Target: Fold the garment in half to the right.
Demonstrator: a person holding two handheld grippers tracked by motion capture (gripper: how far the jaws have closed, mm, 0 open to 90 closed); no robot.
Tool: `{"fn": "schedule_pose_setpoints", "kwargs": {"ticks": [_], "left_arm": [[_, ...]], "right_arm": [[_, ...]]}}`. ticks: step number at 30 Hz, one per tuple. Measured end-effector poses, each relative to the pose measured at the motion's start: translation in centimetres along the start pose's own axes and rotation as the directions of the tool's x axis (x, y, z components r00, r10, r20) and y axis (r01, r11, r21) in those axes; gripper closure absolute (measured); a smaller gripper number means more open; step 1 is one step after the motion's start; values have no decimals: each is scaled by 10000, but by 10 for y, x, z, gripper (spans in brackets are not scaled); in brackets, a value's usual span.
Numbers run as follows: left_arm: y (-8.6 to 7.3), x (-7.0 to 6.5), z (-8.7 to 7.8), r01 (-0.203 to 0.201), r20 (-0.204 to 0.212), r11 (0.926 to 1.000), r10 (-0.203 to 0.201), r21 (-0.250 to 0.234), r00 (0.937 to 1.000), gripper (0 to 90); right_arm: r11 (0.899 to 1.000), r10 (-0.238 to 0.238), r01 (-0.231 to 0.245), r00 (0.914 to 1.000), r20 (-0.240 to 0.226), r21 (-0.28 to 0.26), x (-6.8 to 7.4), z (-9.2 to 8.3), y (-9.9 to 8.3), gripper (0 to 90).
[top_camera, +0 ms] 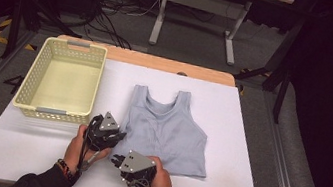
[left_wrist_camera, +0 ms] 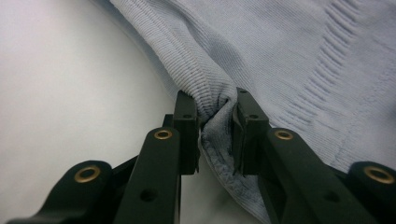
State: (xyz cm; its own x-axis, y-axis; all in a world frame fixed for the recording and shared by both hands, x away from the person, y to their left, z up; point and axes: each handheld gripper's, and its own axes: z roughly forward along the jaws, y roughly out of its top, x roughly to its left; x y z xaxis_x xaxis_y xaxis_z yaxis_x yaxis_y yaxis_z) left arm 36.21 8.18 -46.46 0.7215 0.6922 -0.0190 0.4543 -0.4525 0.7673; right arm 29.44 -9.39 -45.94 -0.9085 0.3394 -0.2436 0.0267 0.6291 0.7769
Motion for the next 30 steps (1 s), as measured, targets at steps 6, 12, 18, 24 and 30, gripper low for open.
{"fn": "schedule_pose_setpoints", "kwargs": {"ticks": [6,12,18,24,30], "left_arm": [[0,3,-10,-206,-228,9998,206,-14,9995,761],[-1,6,-21,-236,-340,9997,232,-113,9992,764],[-1,6,-28,-431,-456,9990,426,-115,9981,764],[-1,7,-31,-454,-484,9989,448,-107,9978,765],[-1,8,-36,-375,-448,9992,367,-166,9983,765]], "right_arm": [[10000,-58,58,10000,16,-26,4,4,4,830],[9997,-76,77,10000,27,-230,8,8,8,830],[9994,-87,88,10000,23,-344,10,9,9,830],[9989,-56,57,10000,11,-458,10,8,10,830],[9979,-16,15,10000,-15,-641,11,6,12,831]]}}
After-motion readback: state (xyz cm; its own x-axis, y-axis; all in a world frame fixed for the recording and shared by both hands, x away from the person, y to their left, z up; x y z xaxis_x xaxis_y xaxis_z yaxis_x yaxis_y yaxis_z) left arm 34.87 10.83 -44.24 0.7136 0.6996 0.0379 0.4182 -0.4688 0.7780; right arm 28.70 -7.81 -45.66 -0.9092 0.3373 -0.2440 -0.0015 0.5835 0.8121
